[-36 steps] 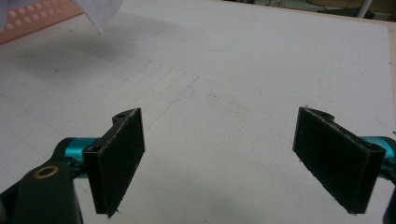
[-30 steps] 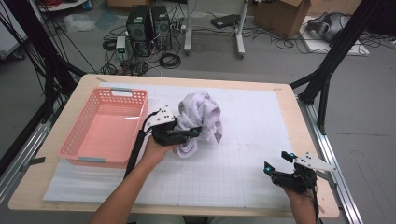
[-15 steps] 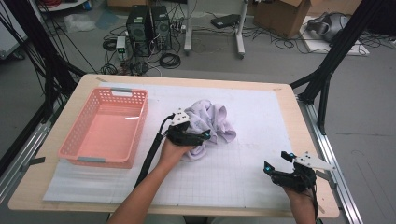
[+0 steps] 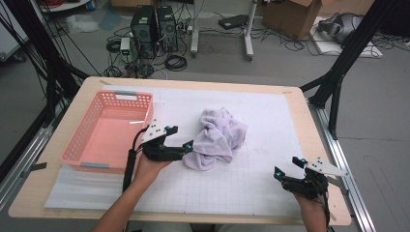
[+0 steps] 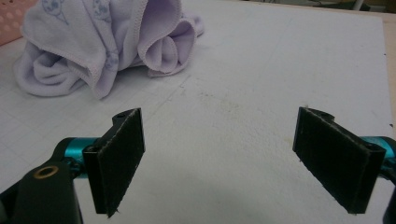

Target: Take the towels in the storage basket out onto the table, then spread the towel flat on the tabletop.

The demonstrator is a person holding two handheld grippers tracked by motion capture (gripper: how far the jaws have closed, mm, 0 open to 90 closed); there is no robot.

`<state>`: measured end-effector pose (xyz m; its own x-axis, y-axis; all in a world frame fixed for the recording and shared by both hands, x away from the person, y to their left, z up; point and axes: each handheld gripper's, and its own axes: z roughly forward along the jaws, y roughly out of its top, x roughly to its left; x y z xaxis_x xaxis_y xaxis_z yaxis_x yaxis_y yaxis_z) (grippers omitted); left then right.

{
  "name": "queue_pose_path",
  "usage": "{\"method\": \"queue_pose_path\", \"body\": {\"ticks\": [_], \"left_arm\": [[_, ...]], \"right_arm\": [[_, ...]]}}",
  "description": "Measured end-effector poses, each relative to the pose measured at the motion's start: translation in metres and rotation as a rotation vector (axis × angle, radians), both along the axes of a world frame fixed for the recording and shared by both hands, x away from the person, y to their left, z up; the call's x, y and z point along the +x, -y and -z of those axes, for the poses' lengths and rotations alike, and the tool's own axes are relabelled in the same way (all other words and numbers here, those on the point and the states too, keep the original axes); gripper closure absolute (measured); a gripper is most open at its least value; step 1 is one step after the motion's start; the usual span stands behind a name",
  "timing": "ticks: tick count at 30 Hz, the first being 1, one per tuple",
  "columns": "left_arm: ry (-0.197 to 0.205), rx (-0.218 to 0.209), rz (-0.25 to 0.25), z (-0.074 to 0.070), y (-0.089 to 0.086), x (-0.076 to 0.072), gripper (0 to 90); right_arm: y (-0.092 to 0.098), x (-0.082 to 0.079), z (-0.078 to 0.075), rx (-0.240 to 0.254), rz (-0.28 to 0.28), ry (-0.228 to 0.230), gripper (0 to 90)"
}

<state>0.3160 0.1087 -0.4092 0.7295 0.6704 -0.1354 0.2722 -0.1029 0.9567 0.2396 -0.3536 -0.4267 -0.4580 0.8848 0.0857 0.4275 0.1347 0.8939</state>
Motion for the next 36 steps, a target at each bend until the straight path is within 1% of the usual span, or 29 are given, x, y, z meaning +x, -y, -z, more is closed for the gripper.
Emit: {"method": "queue_pose_path", "body": {"ticks": [1, 3, 4, 5, 7, 8, 10, 11, 13, 16, 19, 23, 25, 27, 29, 30, 32, 33, 35, 36], "left_arm": [[0.005, 0.008, 0.001, 0.002, -0.003, -0.004, 17.9], [0.007, 0.004, 0.007, 0.007, -0.008, -0.011, 18.0], [0.011, 0.003, 0.002, 0.009, -0.01, -0.013, 17.9], [0.012, 0.007, 0.0, 0.011, -0.012, -0.014, 17.9], [0.002, 0.03, -0.006, 0.013, -0.013, -0.014, 17.8], [-0.007, 0.022, -0.013, 0.013, -0.014, -0.014, 18.1], [-0.021, 0.007, 0.0, 0.015, -0.015, -0.015, 18.1], [-0.02, 0.009, 0.008, 0.017, -0.015, -0.016, 18.1], [-0.025, 0.014, 0.009, 0.02, -0.015, -0.018, 18.1], [-0.033, 0.002, 0.016, 0.021, -0.014, -0.018, 18.2], [-0.027, 0.004, 0.023, 0.022, -0.014, -0.017, 18.5], [-0.036, -0.007, 0.037, 0.023, -0.014, -0.017, 18.7], [-0.027, 0.001, 0.033, 0.023, -0.014, -0.018, 18.9], [-0.022, -0.004, 0.033, 0.022, -0.015, -0.018, 19.0], [-0.019, -0.006, 0.026, 0.022, -0.017, -0.018, 19.0], [-0.018, -0.009, 0.025, 0.021, -0.018, -0.018, 18.9], [-0.02, -0.01, 0.016, 0.021, -0.019, -0.017, 18.9], [-0.02, -0.011, 0.014, 0.022, -0.02, -0.017, 18.9], [-0.023, -0.016, 0.016, 0.022, -0.021, -0.016, 19.0], [-0.022, -0.017, 0.016, 0.022, -0.021, -0.016, 19.0]], "right_arm": [[0.0, 0.0, 0.0, 0.002, 0.002, 0.0, 15.3], [0.0, 0.0, 0.001, 0.002, 0.007, -0.003, 15.3], [0.0, 0.0, 0.001, 0.003, 0.011, -0.006, 15.3], [0.0, 0.0, 0.001, 0.003, 0.012, -0.006, 15.3], [0.0, 0.001, 0.001, 0.007, 0.01, -0.006, 15.3], [0.0, 0.001, 0.0, 0.015, 0.004, -0.008, 15.3], [-0.001, 0.001, -0.001, 0.004, -0.001, -0.003, 15.3], [-0.002, 0.002, 0.0, 0.002, -0.002, 0.0, 15.3], [-0.002, 0.002, 0.0, 0.007, -0.002, -0.003, 15.3], [-0.003, 0.002, 0.0, 0.02, -0.003, -0.014, 15.3], [-0.005, 0.004, 0.001, 0.008, -0.006, -0.011, 15.2], [-0.009, 0.006, 0.001, -0.009, -0.006, -0.02, 15.3], [-0.01, 0.007, 0.003, -0.017, -0.017, -0.029, 15.2], [-0.011, 0.007, 0.003, -0.028, -0.021, -0.037, 15.2], [-0.012, 0.008, 0.004, -0.036, -0.019, -0.034, 15.2], [-0.013, 0.009, 0.004, -0.039, -0.024, -0.035, 15.2], [-0.014, 0.01, 0.004, -0.066, -0.059, -0.03, 15.2], [-0.016, 0.01, 0.005, -0.074, -0.081, -0.036, 15.3], [-0.018, 0.012, 0.005, -0.077, -0.102, -0.039, 15.3], [-0.02, 0.012, 0.005, -0.065, -0.103, -0.041, 15.3]]}}
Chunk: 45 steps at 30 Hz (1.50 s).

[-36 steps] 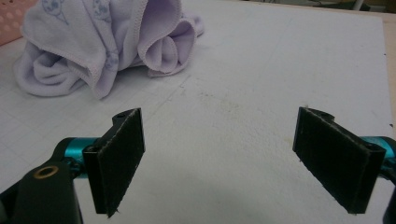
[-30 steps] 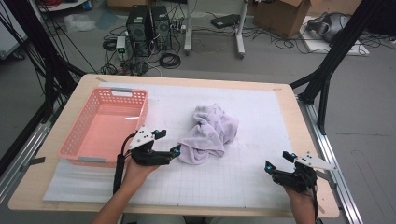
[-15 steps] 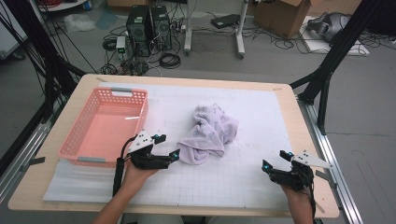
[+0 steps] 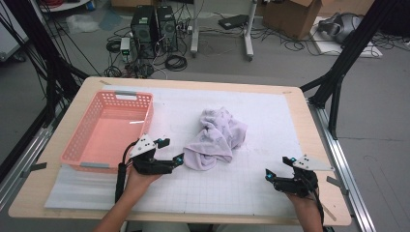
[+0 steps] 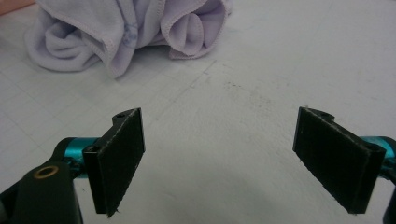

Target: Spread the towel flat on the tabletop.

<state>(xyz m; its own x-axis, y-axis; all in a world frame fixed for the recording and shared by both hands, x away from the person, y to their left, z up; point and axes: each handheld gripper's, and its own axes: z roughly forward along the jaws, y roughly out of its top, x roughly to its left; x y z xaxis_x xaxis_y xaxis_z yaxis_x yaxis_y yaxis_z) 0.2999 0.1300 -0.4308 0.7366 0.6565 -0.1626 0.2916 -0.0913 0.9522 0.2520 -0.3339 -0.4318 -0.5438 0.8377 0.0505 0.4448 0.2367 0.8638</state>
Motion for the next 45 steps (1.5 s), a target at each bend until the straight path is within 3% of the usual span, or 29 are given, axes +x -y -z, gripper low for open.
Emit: {"method": "queue_pose_path", "body": {"ticks": [5, 7, 15, 20, 23, 25, 27, 29, 30, 36, 45], "left_arm": [[-0.005, -0.003, -0.002, 0.0, 0.0, 0.0, 19.2], [-0.003, -0.001, 0.0, 0.0, 0.0, 0.0, 19.6], [-0.015, 0.012, -0.005, 0.003, 0.0, 0.002, 20.9], [-0.022, 0.011, 0.007, 0.005, 0.002, 0.003, 21.6], [-0.028, 0.016, 0.016, 0.006, 0.003, 0.004, 22.4], [-0.03, 0.016, 0.015, 0.006, 0.003, 0.004, 22.6], [-0.033, 0.012, 0.011, 0.006, 0.002, 0.004, 22.7], [-0.033, 0.01, 0.009, 0.006, 0.001, 0.004, 22.8], [-0.032, 0.008, 0.007, 0.006, 0.001, 0.004, 23.0], [-0.035, 0.008, 0.005, 0.006, 0.0, 0.004, 23.2], [-0.04, 0.005, 0.001, 0.007, 0.0, 0.005, 24.8]], "right_arm": [[-0.007, 0.003, 0.0, 0.02, 0.002, -0.015, 15.3], [-0.012, 0.006, 0.001, 0.006, -0.013, -0.018, 15.3], [-0.042, 0.029, 0.007, -0.002, -0.13, -0.092, 23.7], [-0.073, 0.046, 0.002, 0.013, -0.175, -0.071, 39.9], [-0.097, 0.055, 0.004, 0.007, -0.221, -0.098, 44.4], [-0.112, 0.061, 0.008, -0.025, -0.245, -0.111, 50.5], [-0.12, 0.064, 0.012, -0.075, -0.24, -0.139, 69.3], [-0.117, 0.063, 0.011, -0.086, -0.231, -0.144, 83.2], [-0.113, 0.061, 0.008, -0.085, -0.229, -0.129, 84.5], [-0.073, 0.036, -0.014, -0.081, -0.175, -0.046, 86.1], [-0.004, -0.011, -0.039, -0.16, -0.019, 0.033, 86.5]]}}
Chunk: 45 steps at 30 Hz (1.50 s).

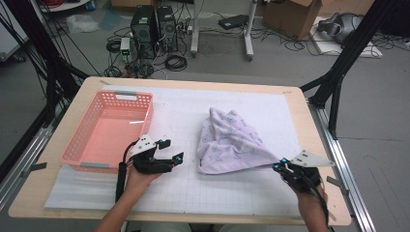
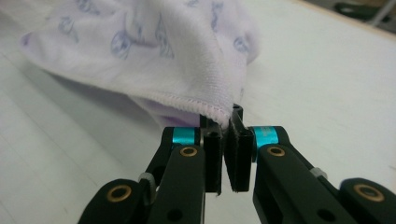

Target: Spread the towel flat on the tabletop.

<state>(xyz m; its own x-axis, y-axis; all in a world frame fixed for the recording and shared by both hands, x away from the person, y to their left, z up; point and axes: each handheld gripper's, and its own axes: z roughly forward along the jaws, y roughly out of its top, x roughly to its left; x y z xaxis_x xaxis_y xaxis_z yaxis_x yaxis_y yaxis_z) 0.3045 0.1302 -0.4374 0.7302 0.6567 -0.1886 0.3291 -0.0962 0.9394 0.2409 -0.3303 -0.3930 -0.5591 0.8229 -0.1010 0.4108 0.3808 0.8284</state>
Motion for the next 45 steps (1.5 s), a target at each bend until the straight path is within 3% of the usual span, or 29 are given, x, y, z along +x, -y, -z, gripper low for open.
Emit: {"method": "queue_pose_path", "body": {"ticks": [3, 5, 8, 10, 12, 16, 18, 20, 22, 26, 29, 33, 36, 39, 45], "left_arm": [[-0.003, 0.002, 0.006, 0.0, 0.001, 0.0, 25.7], [-0.004, 0.001, 0.008, 0.0, 0.002, 0.0, 26.0], [-0.01, 0.006, 0.016, 0.001, 0.004, 0.0, 27.4], [-0.012, 0.007, 0.022, 0.002, 0.005, 0.0, 28.3], [-0.013, 0.011, 0.026, 0.002, 0.006, 0.0, 29.8], [-0.022, 0.012, 0.028, 0.004, 0.009, 0.001, 31.2], [-0.027, 0.016, 0.035, 0.005, 0.011, 0.001, 32.1], [-0.028, 0.022, 0.039, 0.006, 0.013, 0.002, 33.3], [-0.025, 0.03, 0.049, 0.007, 0.016, 0.002, 35.7], [-0.023, 0.034, 0.043, 0.006, 0.019, 0.004, 40.6], [-0.069, 0.066, 0.08, 0.004, 0.024, 0.011, 41.4], [-0.087, 0.081, 0.074, 0.001, 0.034, 0.024, 37.2], [-0.103, 0.064, 0.056, -0.003, 0.043, 0.038, 34.6], [-0.112, 0.078, 0.03, -0.007, 0.055, 0.053, 31.5], [-0.116, 0.121, 0.026, -0.009, 0.079, 0.079, 29.8]], "right_arm": [[0.018, -0.016, -0.01, -0.023, 0.057, 0.045, 86.6], [0.026, -0.026, -0.015, -0.079, 0.095, 0.059, 86.5], [0.032, -0.034, -0.011, -0.143, 0.1, 0.015, 85.7], [0.033, -0.037, -0.006, -0.139, 0.071, -0.008, 76.9], [0.034, -0.04, -0.005, -0.094, 0.055, -0.005, 63.1], [0.036, -0.042, -0.016, -0.02, 0.062, 0.07, 52.6], [0.034, -0.038, -0.022, -0.01, 0.073, 0.098, 49.9], [0.03, -0.026, -0.023, -0.026, 0.094, 0.09, 49.2], [0.024, -0.01, -0.016, -0.035, 0.115, 0.07, 49.2], [0.014, 0.024, 0.004, -0.001, 0.141, 0.007, 49.1], [0.008, 0.038, 0.013, 0.028, 0.154, -0.011, 47.8], [0.003, 0.042, 0.02, 0.029, 0.136, -0.014, 45.7], [0.005, 0.042, 0.021, 0.038, 0.144, -0.016, 43.6], [0.007, 0.042, 0.021, 0.047, 0.153, -0.012, 43.3], [0.014, 0.039, 0.022, 0.069, 0.17, -0.005, 43.3]]}}
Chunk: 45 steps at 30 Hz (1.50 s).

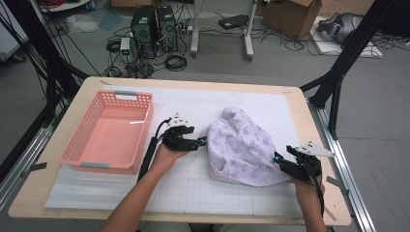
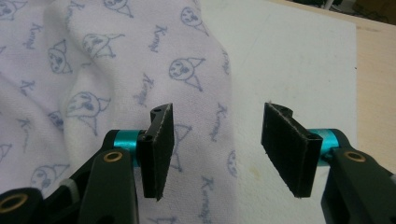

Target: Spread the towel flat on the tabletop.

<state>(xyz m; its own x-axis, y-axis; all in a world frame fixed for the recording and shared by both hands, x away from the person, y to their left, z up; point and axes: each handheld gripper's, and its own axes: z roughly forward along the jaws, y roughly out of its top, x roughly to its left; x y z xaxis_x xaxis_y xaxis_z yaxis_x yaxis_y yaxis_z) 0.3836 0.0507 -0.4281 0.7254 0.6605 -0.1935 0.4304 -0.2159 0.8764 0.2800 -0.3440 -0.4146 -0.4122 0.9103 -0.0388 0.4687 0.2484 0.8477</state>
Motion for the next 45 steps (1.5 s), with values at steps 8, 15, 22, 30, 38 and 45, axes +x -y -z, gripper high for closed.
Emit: {"method": "queue_pose_path", "body": {"ticks": [8, 15, 22, 30, 38, 45], "left_arm": [[-0.091, 0.066, 0.089, 0.021, 0.036, 0.007, 41.8], [-0.051, 0.107, 0.141, 0.01, 0.024, -0.008, 78.8], [-0.004, 0.102, 0.164, -0.001, -0.009, -0.045, 80.3], [-0.001, 0.046, 0.165, -0.002, -0.049, -0.091, 80.5], [-0.013, 0.041, 0.175, 0.003, -0.068, -0.119, 79.0], [-0.012, 0.026, 0.11, -0.017, -0.068, -0.102, 38.3]], "right_arm": [[-0.004, 0.002, 0.004, 0.006, -0.014, -0.012, 42.7], [-0.004, 0.001, 0.004, 0.018, -0.015, -0.017, 42.2], [-0.011, 0.002, 0.003, 0.032, -0.025, -0.018, 41.4], [-0.027, 0.007, 0.0, 0.037, -0.066, -0.025, 40.4], [-0.068, 0.032, 0.005, 0.015, -0.167, -0.086, 39.5], [-0.062, 0.044, 0.007, 0.057, -0.156, -0.126, 38.7]]}}
